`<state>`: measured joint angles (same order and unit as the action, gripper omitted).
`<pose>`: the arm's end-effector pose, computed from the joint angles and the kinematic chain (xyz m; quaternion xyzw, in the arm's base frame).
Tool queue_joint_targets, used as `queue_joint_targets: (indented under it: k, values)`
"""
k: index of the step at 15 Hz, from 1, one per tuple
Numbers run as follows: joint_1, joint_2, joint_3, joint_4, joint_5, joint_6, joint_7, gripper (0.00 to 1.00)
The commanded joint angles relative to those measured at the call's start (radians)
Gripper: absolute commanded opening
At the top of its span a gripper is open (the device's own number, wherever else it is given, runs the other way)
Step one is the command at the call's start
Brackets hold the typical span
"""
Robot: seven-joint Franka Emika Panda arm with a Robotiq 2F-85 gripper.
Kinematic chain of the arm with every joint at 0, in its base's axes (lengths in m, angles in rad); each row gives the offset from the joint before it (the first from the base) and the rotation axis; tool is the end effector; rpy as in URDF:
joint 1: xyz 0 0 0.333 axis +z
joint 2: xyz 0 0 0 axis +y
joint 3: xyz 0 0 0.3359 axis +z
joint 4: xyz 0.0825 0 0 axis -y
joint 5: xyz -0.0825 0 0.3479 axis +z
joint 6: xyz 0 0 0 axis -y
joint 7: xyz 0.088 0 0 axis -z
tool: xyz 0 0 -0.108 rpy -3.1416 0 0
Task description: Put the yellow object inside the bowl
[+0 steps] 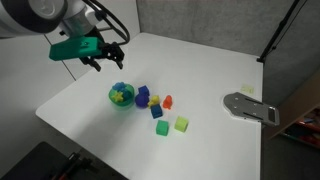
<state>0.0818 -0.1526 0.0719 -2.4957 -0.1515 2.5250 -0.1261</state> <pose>0.4378 0.0697 0.4033 0.9750 0.1955 0.0908 0.0534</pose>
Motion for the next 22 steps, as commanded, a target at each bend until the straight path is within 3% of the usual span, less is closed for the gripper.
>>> queue_joint_targets:
  k: [1,4,14,22]
  values:
    - [-0.041,0.133,0.009,0.095,-0.128,0.022,0.143,1.0]
    - [-0.047,0.22,-0.014,0.159,-0.175,0.02,0.217,1.0]
    - [-0.017,0.49,-0.076,0.369,-0.143,-0.001,0.269,1.0]
    - [-0.02,0.665,-0.086,0.527,-0.038,-0.069,0.253,1.0]
